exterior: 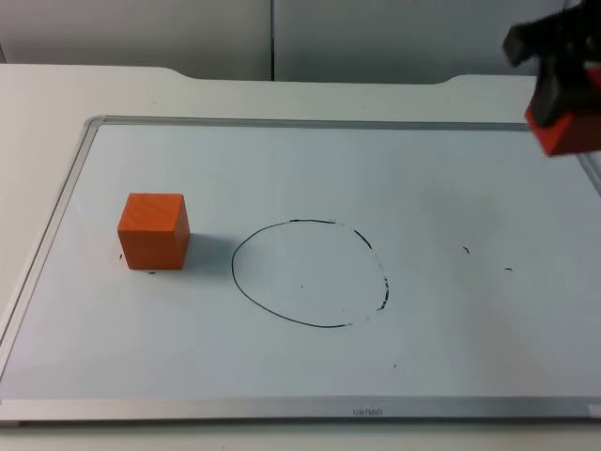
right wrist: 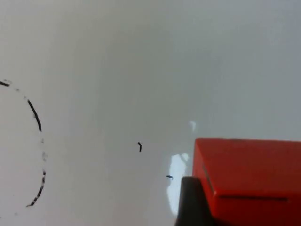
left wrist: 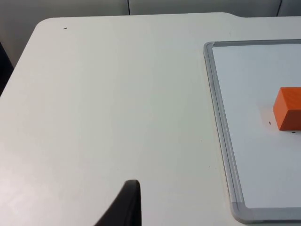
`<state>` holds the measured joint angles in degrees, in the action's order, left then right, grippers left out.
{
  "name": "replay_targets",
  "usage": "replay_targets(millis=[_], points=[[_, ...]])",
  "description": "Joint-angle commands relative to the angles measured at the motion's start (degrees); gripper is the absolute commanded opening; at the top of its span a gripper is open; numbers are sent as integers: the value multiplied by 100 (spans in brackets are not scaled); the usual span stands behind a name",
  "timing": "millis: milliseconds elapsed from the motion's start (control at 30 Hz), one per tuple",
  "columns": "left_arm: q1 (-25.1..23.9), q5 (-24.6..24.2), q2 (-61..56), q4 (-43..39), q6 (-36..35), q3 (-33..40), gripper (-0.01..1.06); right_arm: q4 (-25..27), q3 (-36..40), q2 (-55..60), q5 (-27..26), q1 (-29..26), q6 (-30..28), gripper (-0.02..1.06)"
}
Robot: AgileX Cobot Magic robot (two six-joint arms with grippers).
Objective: Pick up one cube with the left hand and another cube with the right hand. First place the cube in the right hand at the target position, then stack the cube in the left hand on top.
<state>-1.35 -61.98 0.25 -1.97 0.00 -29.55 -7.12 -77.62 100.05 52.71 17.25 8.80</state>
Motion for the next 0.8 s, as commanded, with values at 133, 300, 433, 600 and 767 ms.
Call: replay_targets(millis=[133, 300, 433, 600, 767], points=[[-9, 20, -25, -8, 0, 16, 99, -429, 0, -1531, 128, 16, -128, 0], [-9, 20, 26, 329, 0, -55, 99, -615, 13, -2675, 141, 16, -71, 0], [-9, 178, 528, 833, 212, -403, 99, -631, 27, -3213, 182, 16, -37, 0], [-9, 734, 1554, 1904, 1134, -971, 99, -673, 27, -3663, 182, 16, -25, 0], [-9, 961, 3068, 3193, 2435, -1569, 99, -673, 27, -3885, 195, 16, -37, 0]])
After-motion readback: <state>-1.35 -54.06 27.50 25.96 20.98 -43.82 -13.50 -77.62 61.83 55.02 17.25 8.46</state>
